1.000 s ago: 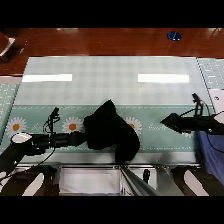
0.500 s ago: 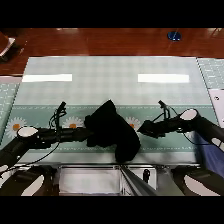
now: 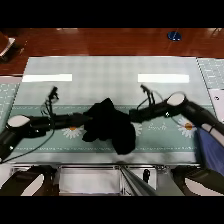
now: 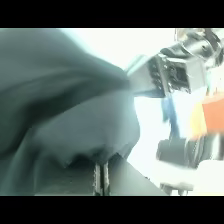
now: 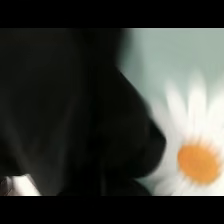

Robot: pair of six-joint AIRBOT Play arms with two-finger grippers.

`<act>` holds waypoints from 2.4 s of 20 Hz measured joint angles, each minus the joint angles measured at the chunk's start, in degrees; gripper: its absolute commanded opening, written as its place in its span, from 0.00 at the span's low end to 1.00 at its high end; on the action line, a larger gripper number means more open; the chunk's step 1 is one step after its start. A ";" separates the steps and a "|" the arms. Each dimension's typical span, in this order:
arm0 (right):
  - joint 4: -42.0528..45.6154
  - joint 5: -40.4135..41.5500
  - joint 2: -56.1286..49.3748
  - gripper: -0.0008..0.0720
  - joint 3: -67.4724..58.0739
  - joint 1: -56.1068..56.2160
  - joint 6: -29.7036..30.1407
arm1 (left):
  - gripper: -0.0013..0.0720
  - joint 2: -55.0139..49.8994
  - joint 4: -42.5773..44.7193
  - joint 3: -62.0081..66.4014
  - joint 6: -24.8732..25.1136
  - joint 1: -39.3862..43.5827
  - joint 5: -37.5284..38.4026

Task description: Fold the shirts.

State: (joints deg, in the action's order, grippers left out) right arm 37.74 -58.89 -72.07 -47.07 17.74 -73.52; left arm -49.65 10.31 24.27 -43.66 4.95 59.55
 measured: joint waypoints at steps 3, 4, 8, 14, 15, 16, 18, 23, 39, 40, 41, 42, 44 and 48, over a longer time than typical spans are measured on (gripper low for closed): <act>13.16 -4.39 3.65 0.04 -21.46 -2.49 -6.99 | 0.05 -0.04 -0.09 15.26 -1.55 -6.82 1.07; 17.31 -6.29 4.39 0.04 -29.40 -3.04 -8.92 | 0.05 -0.07 0.17 21.62 -2.62 -8.87 1.09; 30.08 -16.39 6.56 0.04 -60.08 -4.04 -13.42 | 0.05 0.07 8.37 47.69 -10.54 -14.40 3.82; 36.44 -27.10 17.66 0.04 -75.01 -4.37 -14.84 | 0.05 4.72 27.82 74.23 -23.54 -16.57 10.67; 37.07 -27.98 19.65 0.04 -75.65 -4.39 -14.88 | 0.05 6.14 29.46 75.80 -24.41 -16.68 11.39; 37.77 -28.89 21.55 0.04 -76.11 -4.44 -15.02 | 0.05 7.67 30.49 77.02 -25.35 -16.74 12.17; 39.10 -29.92 24.98 0.04 -76.76 -4.44 -15.34 | 0.05 10.58 32.30 78.03 -26.95 -16.85 14.62; 40.83 -32.89 28.85 0.04 -74.07 -4.44 -16.81 | 0.05 15.89 33.75 72.57 -30.03 -16.90 17.81; 20.06 -8.50 -10.60 0.04 -41.46 -4.50 -9.25 | 0.05 2.38 28.02 9.99 -25.66 -11.45 -9.84; 18.73 -8.37 -14.58 0.04 -43.28 -4.50 -8.96 | 0.05 -0.44 27.89 9.07 -25.22 -11.30 -12.24; 17.68 -8.11 -18.18 0.11 -45.29 -4.50 -8.98 | 0.06 -3.13 27.69 8.41 -24.94 -11.17 -13.94; 17.03 -8.41 -21.00 0.46 -47.01 -4.50 -9.05 | 0.29 -5.49 27.34 7.93 -24.63 -11.08 -15.17; 16.09 -9.14 -25.11 0.57 -50.10 -4.66 -9.40 | 0.71 -8.70 26.56 7.50 -24.13 -11.02 -16.79; 19.30 -20.22 -27.78 0.57 -55.60 -10.05 -8.59 | 0.71 -11.45 33.31 12.00 -23.52 -14.56 -14.64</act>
State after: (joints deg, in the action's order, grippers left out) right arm 57.04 -79.11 -99.85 -102.67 7.68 -82.11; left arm -61.10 43.62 36.27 -67.18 -9.61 44.91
